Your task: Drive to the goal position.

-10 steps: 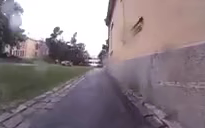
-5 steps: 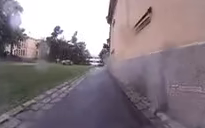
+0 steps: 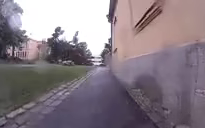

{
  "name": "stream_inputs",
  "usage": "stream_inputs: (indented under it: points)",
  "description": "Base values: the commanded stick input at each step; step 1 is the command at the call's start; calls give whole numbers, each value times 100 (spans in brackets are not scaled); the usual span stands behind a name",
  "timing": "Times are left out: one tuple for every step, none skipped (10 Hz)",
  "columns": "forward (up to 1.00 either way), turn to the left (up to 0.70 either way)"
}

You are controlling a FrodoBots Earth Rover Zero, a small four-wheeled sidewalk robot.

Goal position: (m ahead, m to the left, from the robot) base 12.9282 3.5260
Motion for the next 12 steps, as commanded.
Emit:
stream_inputs:
  points:
    - [70,0]
    - [70,0]
    - [70,0]
    - [70,0]
    - [70,0]
    - [70,2]
    - [70,5]
    - [70,14]
    - [70,11]
    - [70,4]
    - [70,0]
    - [70,0]
